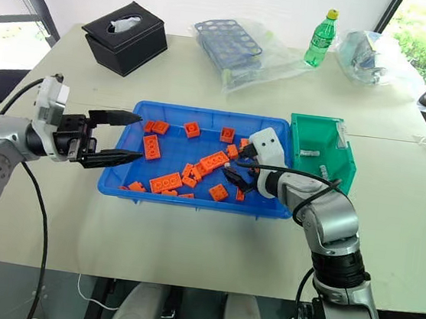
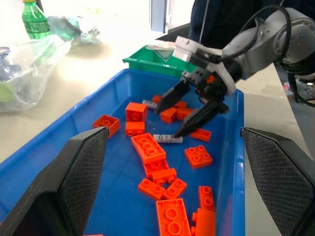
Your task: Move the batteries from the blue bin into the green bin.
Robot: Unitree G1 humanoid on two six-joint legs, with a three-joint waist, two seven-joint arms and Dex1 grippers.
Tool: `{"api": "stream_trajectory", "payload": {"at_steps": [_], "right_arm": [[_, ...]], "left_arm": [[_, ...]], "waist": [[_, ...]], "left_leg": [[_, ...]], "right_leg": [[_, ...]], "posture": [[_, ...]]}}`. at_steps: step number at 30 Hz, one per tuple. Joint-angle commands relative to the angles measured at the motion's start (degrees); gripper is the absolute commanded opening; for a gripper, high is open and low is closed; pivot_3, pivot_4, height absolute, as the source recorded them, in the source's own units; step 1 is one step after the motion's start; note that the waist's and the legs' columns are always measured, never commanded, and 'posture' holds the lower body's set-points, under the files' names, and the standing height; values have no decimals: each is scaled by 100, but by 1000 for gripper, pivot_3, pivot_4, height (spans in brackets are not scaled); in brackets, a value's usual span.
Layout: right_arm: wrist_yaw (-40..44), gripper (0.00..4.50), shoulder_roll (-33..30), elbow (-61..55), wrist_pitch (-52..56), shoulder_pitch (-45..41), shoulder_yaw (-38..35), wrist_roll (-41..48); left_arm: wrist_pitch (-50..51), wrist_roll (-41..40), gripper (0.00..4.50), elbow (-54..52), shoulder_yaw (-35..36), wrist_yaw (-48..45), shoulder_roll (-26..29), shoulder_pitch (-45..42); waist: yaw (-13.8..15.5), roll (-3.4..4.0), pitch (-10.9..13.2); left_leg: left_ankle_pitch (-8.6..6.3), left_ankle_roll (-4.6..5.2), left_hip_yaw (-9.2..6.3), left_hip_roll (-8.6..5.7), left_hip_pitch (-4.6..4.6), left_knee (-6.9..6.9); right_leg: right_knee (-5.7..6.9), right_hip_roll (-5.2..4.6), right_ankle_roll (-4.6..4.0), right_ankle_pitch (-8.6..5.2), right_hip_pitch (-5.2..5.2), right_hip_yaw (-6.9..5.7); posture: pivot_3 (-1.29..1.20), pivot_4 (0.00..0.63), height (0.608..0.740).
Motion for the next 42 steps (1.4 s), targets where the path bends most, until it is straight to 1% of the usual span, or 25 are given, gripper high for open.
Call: {"api": "stream_trajectory", "payload": {"at_steps": [1,4,7,11,12,13,14,15,18,22,26,30,33,35,36,38,40,41,42], "right_arm": [[84,4449,-136,134,-277,-76,238,-174],[103,4449,-149,296,-394,-107,324,-247],[99,3691,-109,440,-457,-146,329,-298],[115,1583,-114,459,-486,-125,338,-324],[115,1266,-119,450,-488,-118,340,-326],[112,704,-122,428,-479,-114,329,-322],[109,247,-124,399,-463,-114,307,-311],[107,70,-125,380,-451,-115,292,-303],[19,75,-30,300,-422,-262,-123,-160],[-208,75,272,155,-252,-679,-1315,361],[-682,75,68,443,-185,-975,-2198,244],[-965,75,-224,794,-147,-956,-2704,123],[-1172,75,-262,945,-91,-862,-2900,79],[-1250,1081,-162,960,-27,-835,-2990,142],[-1257,1463,-173,958,-49,-799,-2921,109],[-1283,2530,-222,958,-161,-748,-2763,-2],[-1326,3393,-232,949,-226,-754,-2684,-62],[-1335,3688,-255,906,-281,-752,-2608,-106],[-1281,3688,-298,701,-420,-730,-2400,-160]], "left_arm": [[-64,-34,4500,-153,127,43,40,-76],[-45,-53,4500,-176,127,66,43,-71],[-7,-95,4500,-214,139,76,55,-65],[18,-112,4500,-239,142,78,59,-70],[20,-113,4500,-242,143,78,59,-72],[23,-113,4500,-244,143,80,58,-76],[23,-113,4500,-245,144,82,56,-79],[23,-112,4500,-247,144,82,56,-80],[13,-92,4500,-197,113,64,48,-125],[-3,-73,4500,-151,78,37,30,-153],[-23,-47,4500,-105,38,11,-2,-184],[-51,-17,4500,-56,-4,-12,-37,-226],[-77,6,4500,-13,-32,-38,-57,-263],[-88,22,4500,6,-41,-55,-71,-281],[-91,29,4500,13,-46,-60,-78,-291],[-90,36,4500,18,-49,-68,-92,-307],[-87,39,4500,11,-47,-75,-101,-311],[-86,39,4500,7,-45,-77,-103,-310],[-86,37,4500,-2,-38,-78,-103,-300]], "waist": [[0,0,0],[0,0,0],[1,0,0],[1,0,0],[0,0,0],[1,0,0],[0,0,0],[-1,0,0],[1,0,0],[0,0,0],[29,0,0],[28,0,0],[4,0,0],[-23,0,0],[-31,0,0],[-30,0,0],[-15,0,0],[-7,0,0],[-3,0,0]], "left_leg": [[0,0,0,0,0,0],[0,0,0,0,0,0],[0,0,0,0,0,0],[1,-2,0,0,0,0],[1,-2,0,0,0,0],[1,-2,0,0,0,0],[1,-2,0,0,0,0],[1,-2,0,0,0,0],[1,-2,0,0,0,0],[3,-5,0,0,0,1],[6,-11,0,1,0,0],[7,-12,1,-5,0,0],[7,-12,1,-4,0,0],[8,-13,3,-1,0,-1],[8,-14,4,0,0,-2],[9,-16,4,2,1,-2],[8,-13,4,2,1,-1],[7,-12,4,2,1,-1],[7,-12,4,2,1,-1]], "right_leg": [[0,0,0,0,0,0],[0,0,0,0,0,0],[0,1,0,0,0,0],[0,1,0,0,0,0],[0,1,0,0,0,0],[0,0,0,0,0,-1],[0,0,0,0,0,0],[0,0,0,0,0,0],[0,1,0,0,0,0],[0,0,0,0,0,0],[1,1,0,0,0,-1],[0,-5,0,0,4,-1],[0,-3,0,0,3,-1],[0,-1,0,0,2,0],[1,1,0,0,2,0],[1,4,0,0,1,1],[0,3,0,0,1,1],[1,3,0,0,1,1],[1,3,0,0,1,1]], "posture": [[0,150,733],[0,150,733],[0,150,733],[0,150,733],[0,150,733],[0,150,733],[0,150,733],[0,150,733],[0,150,733],[0,150,733],[0,150,733],[0,150,733],[0,150,733],[0,150,733],[0,150,733],[0,150,733],[0,150,733],[0,150,733],[0,150,733]]}}
